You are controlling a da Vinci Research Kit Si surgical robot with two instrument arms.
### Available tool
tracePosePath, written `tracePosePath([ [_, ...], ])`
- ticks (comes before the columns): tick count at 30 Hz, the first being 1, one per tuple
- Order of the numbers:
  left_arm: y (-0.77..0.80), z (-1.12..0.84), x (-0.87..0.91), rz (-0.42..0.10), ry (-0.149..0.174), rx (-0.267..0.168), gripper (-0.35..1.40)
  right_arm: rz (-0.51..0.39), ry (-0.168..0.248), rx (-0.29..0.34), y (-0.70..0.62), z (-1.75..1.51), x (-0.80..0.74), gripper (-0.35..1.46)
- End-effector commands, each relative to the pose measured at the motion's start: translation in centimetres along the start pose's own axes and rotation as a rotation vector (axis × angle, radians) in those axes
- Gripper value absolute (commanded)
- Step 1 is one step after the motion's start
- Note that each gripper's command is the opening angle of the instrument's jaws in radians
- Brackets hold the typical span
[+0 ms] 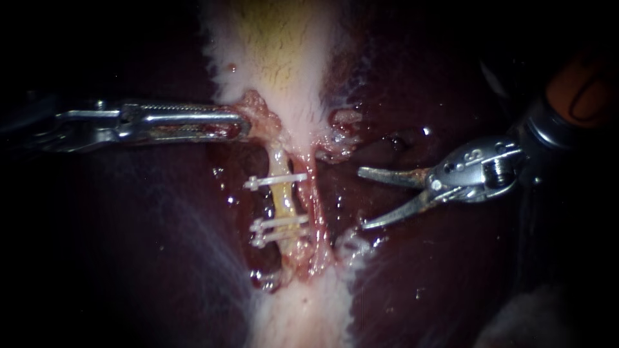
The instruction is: Go to the cutting position left tube
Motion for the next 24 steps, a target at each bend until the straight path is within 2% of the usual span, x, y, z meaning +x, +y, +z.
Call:
tracePosePath([
  [1, 0.02, -0.05, 0.03, -0.001, 0.000, -0.002, -0.35, 0.000, 0.000, 0.002, 0.00, 0.01, 0.00, 1.45],
  [5, 0.10, -0.28, 0.18, -0.010, -0.007, -0.013, -0.35, 0.000, 0.000, 0.001, 0.00, 0.01, 0.00, 1.45],
  [11, 0.22, -0.65, 0.49, -0.036, 0.028, -0.007, -0.35, 0.001, 0.000, 0.010, -0.01, 0.02, 0.01, 1.45],
  [18, 0.27, -0.68, 0.48, -0.030, 0.032, -0.002, -0.35, 0.005, 0.000, 0.038, -0.08, 0.19, 0.12, 1.45],
  [24, 0.31, -0.68, 0.47, -0.030, 0.033, 0.001, -0.35, 0.001, -0.001, 0.078, -0.18, 0.58, 0.20, 1.45],
])
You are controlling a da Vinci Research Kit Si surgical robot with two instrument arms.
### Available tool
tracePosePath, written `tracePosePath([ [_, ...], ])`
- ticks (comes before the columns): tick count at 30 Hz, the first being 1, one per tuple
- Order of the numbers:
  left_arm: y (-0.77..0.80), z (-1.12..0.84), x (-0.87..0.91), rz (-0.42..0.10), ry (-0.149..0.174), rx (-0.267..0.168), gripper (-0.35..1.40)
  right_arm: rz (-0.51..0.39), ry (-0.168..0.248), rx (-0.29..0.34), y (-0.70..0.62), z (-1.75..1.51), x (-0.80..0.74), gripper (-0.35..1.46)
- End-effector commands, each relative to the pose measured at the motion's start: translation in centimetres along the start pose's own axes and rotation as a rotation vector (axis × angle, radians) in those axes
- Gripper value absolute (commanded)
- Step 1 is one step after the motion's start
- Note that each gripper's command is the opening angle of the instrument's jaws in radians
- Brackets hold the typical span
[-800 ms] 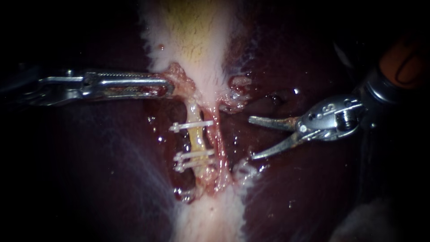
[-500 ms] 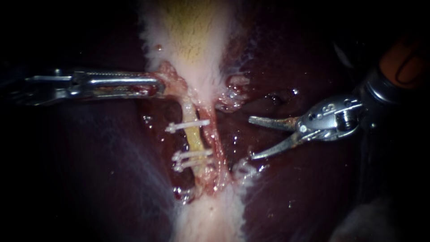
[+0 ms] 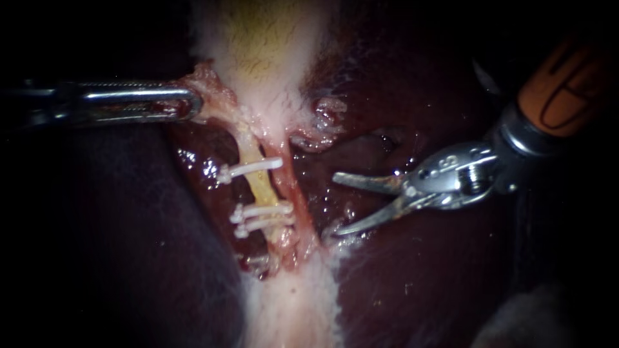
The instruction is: Go to the cutting position left tube
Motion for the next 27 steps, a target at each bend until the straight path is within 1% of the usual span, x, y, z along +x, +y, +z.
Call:
tracePosePath([
  [1, 0.01, 0.00, 0.00, 0.001, 0.000, 0.001, -0.35, 0.000, -0.002, 0.015, -0.01, 0.06, 0.00, 1.45],
  [3, 0.03, 0.01, -0.01, 0.001, 0.001, 0.003, -0.35, -0.003, -0.002, 0.051, -0.01, 0.20, 0.00, 1.45],
  [7, 0.07, 0.02, -0.02, 0.002, 0.002, 0.005, -0.35, -0.017, -0.004, 0.064, -0.01, 0.42, -0.01, 1.45],
  [10, 0.10, 0.02, -0.01, 0.002, 0.001, 0.003, -0.35, -0.019, -0.005, 0.071, 0.03, 0.53, 0.00, 1.45],
  [13, 0.12, 0.01, -0.01, 0.008, 0.001, 0.001, -0.35, -0.018, -0.005, 0.070, 0.09, 0.59, -0.01, 1.45],
  [17, 0.13, 0.01, -0.01, 0.008, 0.001, 0.002, -0.35, -0.025, -0.009, 0.071, 0.20, 0.65, -0.06, 1.45],
  [22, 0.14, 0.01, -0.01, 0.008, 0.001, 0.002, -0.35, -0.028, -0.016, 0.070, 0.33, 0.72, -0.16, 1.45],
  [27, 0.15, 0.01, -0.01, 0.008, 0.000, -0.001, -0.35, -0.027, -0.019, 0.067, 0.45, 0.77, -0.19, 1.45],
])
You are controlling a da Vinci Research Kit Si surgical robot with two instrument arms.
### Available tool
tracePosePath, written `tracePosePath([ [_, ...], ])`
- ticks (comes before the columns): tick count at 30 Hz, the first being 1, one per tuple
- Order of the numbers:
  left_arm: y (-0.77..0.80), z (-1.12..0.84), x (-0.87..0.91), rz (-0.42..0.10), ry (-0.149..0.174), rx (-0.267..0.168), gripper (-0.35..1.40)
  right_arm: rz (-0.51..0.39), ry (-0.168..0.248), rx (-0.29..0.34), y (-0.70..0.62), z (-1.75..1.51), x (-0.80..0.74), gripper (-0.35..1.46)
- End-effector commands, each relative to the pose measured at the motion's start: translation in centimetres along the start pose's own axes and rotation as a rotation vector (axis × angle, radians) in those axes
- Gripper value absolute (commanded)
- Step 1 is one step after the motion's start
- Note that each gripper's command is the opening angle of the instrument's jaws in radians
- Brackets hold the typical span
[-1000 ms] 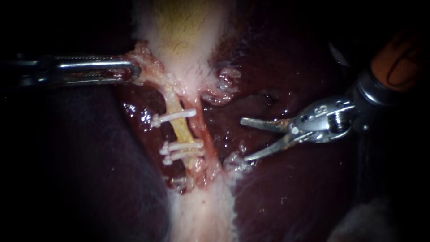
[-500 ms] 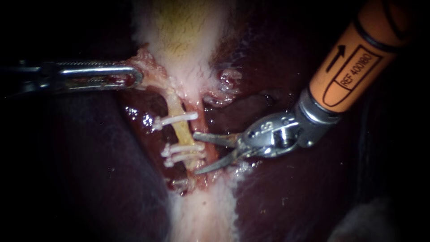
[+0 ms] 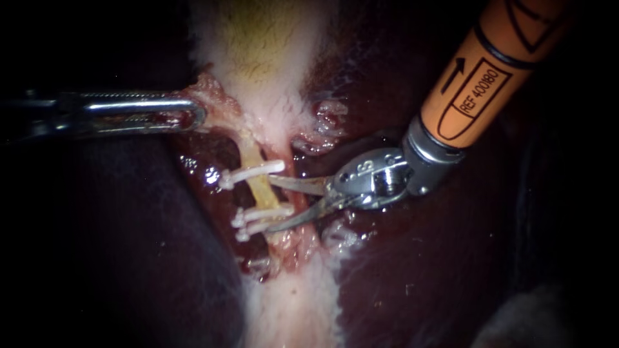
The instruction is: Go to the cutting position left tube
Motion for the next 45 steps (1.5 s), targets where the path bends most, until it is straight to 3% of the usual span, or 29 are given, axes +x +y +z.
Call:
tracePosePath([
  [1, 0.00, 0.00, 0.00, 0.000, 0.000, -0.001, -0.35, 0.001, 0.000, 0.000, 0.02, 0.01, 0.00, 1.45],
  [6, 0.01, 0.01, -0.01, 0.000, 0.000, -0.001, -0.35, 0.007, -0.003, 0.008, 0.13, 0.14, 0.08, 1.45],
  [16, 0.01, 0.02, -0.01, 0.000, 0.000, 0.000, -0.35, 0.062, 0.074, 0.083, 0.13, 0.45, 0.26, 1.43],
  [22, 0.01, 0.02, -0.01, 0.000, 0.000, 0.000, -0.35, 0.092, 0.119, 0.136, 0.04, 0.54, 0.36, 1.43],
  [34, -0.03, 0.01, -0.02, 0.001, -0.001, -0.002, -0.35, 0.126, 0.195, 0.248, -0.31, 0.52, 0.50, 1.41],
  [45, -0.03, 0.01, -0.02, 0.001, -0.001, -0.002, -0.35, 0.154, 0.271, 0.278, -0.38, 0.52, 0.71, 1.41],
])
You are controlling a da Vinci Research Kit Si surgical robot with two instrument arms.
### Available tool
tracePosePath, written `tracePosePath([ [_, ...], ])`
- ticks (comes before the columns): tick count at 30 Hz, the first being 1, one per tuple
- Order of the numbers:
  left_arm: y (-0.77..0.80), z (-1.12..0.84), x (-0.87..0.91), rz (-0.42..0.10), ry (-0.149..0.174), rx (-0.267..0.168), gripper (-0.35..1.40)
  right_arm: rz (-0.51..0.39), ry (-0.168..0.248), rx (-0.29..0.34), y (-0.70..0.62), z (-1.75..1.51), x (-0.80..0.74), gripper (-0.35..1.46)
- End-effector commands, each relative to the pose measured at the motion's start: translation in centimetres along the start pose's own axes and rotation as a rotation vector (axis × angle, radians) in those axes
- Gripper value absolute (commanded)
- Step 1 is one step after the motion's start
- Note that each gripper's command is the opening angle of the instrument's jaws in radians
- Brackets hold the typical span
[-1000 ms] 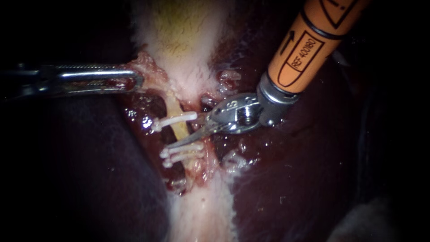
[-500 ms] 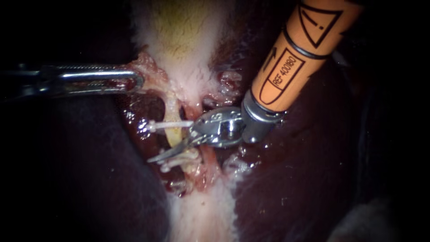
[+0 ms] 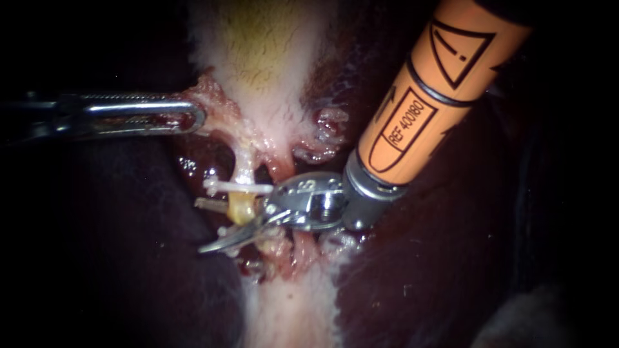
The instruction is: Go to the cutting position left tube
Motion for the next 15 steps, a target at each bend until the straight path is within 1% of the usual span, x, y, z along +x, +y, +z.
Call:
tracePosePath([
  [1, 0.00, 0.00, 0.00, 0.000, 0.000, 0.000, -0.35, -0.001, 0.002, 0.000, 0.00, 0.00, 0.01, 1.41],
  [15, 0.00, 0.00, 0.00, 0.000, 0.000, 0.000, -0.35, 0.005, 0.004, 0.001, 0.00, 0.00, 0.00, 1.41],
])
